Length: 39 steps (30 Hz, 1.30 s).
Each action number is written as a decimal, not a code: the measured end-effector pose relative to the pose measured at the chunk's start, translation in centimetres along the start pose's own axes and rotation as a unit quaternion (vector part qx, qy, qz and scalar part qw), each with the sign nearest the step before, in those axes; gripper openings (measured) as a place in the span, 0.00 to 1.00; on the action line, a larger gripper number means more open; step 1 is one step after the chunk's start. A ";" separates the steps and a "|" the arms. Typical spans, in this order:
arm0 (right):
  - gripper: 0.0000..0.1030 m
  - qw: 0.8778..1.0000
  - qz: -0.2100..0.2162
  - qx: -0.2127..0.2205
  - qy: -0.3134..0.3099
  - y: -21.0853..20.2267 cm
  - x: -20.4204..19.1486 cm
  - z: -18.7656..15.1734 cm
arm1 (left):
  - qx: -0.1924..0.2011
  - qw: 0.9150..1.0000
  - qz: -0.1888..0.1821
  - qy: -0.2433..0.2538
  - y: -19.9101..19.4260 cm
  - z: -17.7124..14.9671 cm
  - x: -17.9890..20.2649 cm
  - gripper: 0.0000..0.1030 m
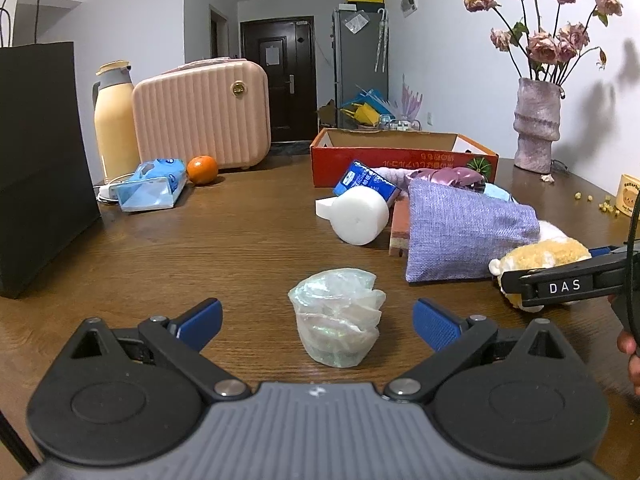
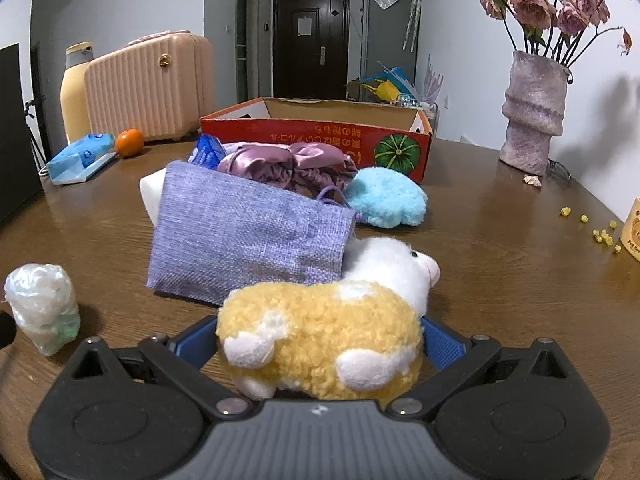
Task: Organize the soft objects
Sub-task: 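Move the left tool to the clear plastic bag while the right tool grasps the plush sheep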
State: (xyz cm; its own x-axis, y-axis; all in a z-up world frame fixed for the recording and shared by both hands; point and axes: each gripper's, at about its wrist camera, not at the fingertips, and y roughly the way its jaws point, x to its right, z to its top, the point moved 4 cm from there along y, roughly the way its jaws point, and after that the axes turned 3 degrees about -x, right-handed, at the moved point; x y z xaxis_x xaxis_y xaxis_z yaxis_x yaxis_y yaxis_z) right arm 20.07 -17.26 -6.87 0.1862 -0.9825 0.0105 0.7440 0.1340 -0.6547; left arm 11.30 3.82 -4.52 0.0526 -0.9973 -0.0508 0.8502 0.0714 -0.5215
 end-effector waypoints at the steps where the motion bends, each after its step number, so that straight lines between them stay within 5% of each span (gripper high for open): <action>1: 1.00 1.000 0.001 -0.002 0.001 0.2 0.1 0.0 | -0.002 1.000 0.000 0.001 0.2 0.1 0.1 1.00; 20: 0.92 0.998 0.041 0.028 0.035 -0.9 2.0 -0.3 | -0.041 0.999 -0.007 -0.017 4.5 1.5 0.6 1.00; 39: 0.92 0.993 0.026 0.082 0.076 -2.2 5.2 0.1 | -0.055 0.998 -0.024 -0.018 5.6 1.3 0.8 0.96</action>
State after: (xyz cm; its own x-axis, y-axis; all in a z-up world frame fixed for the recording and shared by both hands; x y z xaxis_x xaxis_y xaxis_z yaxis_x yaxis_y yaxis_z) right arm 19.52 -22.68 -5.28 0.1375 -0.9803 -0.1420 0.8325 0.1921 -0.5197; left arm 16.73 3.39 -6.39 0.0346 -0.9994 0.0060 0.7896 0.0237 -0.6132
